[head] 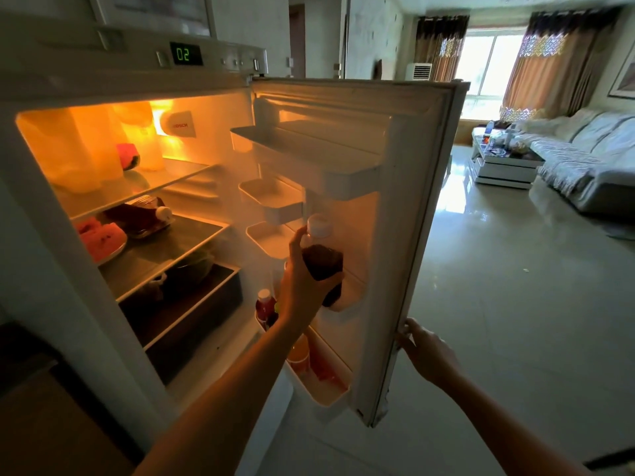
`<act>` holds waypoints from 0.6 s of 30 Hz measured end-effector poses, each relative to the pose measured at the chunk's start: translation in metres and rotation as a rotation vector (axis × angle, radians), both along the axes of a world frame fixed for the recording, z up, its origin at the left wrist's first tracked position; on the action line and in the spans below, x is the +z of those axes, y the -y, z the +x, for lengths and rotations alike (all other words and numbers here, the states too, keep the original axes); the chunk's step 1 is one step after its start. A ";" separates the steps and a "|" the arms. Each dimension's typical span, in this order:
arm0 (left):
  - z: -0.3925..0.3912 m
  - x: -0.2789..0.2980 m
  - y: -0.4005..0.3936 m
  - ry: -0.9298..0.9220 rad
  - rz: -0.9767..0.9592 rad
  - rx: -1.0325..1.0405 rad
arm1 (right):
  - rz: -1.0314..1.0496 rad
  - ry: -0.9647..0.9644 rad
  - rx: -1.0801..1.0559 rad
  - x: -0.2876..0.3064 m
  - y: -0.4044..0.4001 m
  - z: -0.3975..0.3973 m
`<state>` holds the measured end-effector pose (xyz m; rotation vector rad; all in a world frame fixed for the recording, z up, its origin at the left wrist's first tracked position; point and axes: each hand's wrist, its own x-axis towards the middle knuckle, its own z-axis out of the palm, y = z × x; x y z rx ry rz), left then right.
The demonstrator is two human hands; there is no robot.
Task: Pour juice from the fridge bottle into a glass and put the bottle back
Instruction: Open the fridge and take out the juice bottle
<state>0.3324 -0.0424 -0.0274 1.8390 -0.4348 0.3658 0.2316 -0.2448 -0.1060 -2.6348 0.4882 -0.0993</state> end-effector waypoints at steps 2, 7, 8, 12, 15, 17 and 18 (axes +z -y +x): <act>-0.007 0.009 -0.003 0.034 -0.038 -0.017 | -0.006 0.019 0.006 0.004 0.000 -0.003; -0.030 0.035 -0.022 0.127 -0.039 -0.026 | 0.052 0.067 0.006 0.021 -0.005 -0.021; -0.036 0.039 -0.027 0.134 -0.037 -0.035 | 0.053 0.071 0.000 0.026 -0.008 -0.028; -0.064 0.049 -0.038 0.178 0.000 -0.132 | 0.000 0.078 0.002 0.048 -0.020 -0.062; -0.088 0.054 -0.041 0.190 0.030 -0.277 | 0.009 0.069 -0.022 0.060 -0.029 -0.096; -0.103 0.054 -0.039 0.172 0.032 -0.410 | 0.017 0.082 -0.058 0.065 -0.035 -0.122; -0.109 0.051 -0.035 0.175 0.021 -0.475 | 0.012 0.087 -0.079 0.066 -0.038 -0.136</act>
